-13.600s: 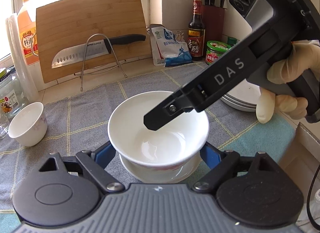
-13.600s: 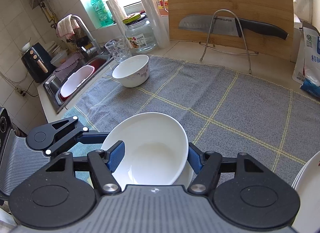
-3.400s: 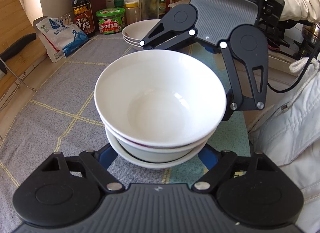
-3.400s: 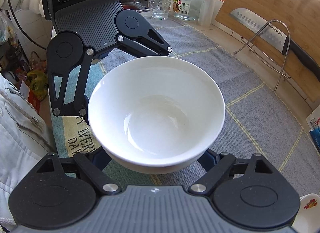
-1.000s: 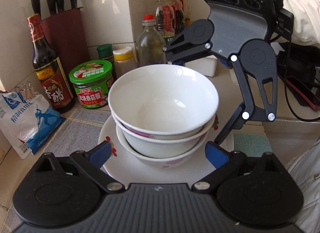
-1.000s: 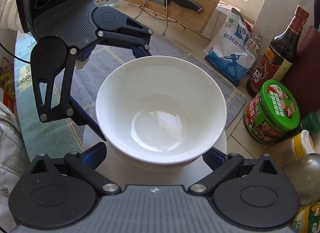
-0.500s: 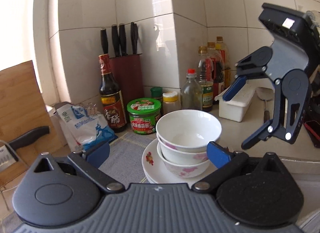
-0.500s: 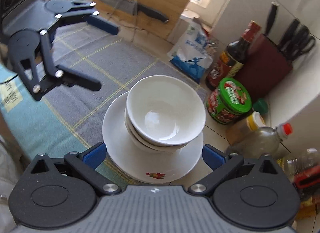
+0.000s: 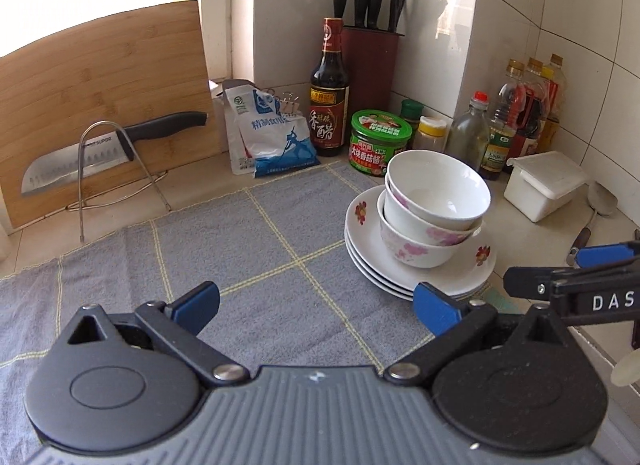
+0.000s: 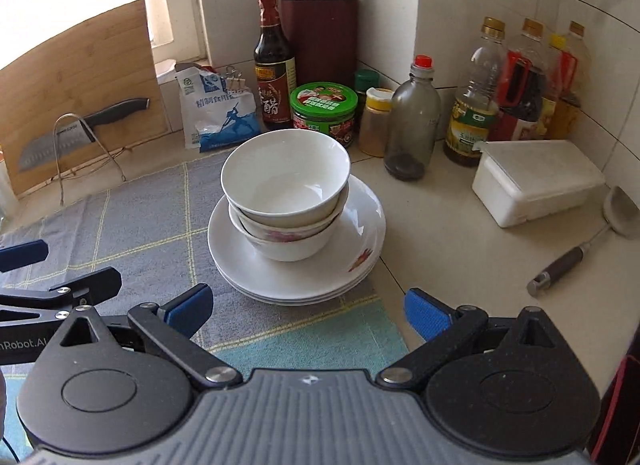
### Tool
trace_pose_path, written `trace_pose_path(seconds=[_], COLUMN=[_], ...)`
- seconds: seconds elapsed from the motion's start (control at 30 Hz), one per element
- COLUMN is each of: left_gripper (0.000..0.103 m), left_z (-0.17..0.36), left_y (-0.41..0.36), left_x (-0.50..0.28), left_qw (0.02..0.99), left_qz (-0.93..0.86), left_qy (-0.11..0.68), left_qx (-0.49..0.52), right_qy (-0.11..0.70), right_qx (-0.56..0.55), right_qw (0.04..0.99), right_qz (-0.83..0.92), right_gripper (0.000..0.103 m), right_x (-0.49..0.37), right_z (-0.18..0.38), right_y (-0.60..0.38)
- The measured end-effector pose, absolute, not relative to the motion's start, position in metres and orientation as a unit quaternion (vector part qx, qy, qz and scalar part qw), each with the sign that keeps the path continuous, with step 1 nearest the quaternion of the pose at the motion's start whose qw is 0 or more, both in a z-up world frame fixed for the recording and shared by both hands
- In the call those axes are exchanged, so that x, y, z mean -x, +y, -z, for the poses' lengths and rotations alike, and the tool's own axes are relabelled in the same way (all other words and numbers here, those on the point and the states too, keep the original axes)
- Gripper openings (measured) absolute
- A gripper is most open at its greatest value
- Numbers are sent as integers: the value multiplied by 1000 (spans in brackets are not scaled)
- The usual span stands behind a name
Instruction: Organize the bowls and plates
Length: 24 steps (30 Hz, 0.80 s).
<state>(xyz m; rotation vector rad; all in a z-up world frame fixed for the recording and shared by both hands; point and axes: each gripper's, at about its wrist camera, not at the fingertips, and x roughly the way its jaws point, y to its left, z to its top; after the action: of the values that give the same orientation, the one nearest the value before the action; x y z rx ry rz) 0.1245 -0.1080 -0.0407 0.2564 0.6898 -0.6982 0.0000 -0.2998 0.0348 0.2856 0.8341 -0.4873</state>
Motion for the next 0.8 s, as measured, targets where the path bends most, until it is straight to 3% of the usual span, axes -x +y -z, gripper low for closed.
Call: trace_pose_path(seconds=[0.8], left_gripper=[102], left_z=[29], left_y=[-93], left_x=[-111], left_qw=[886], left_qz=[300], left_qy=[329], left_qx=[-131], right_qy=[390], right_qx=[-130], right_qw=[879], right_qz=[240], right_gripper=[103], right_x=[8], right_z=[-44], right_y=[-270])
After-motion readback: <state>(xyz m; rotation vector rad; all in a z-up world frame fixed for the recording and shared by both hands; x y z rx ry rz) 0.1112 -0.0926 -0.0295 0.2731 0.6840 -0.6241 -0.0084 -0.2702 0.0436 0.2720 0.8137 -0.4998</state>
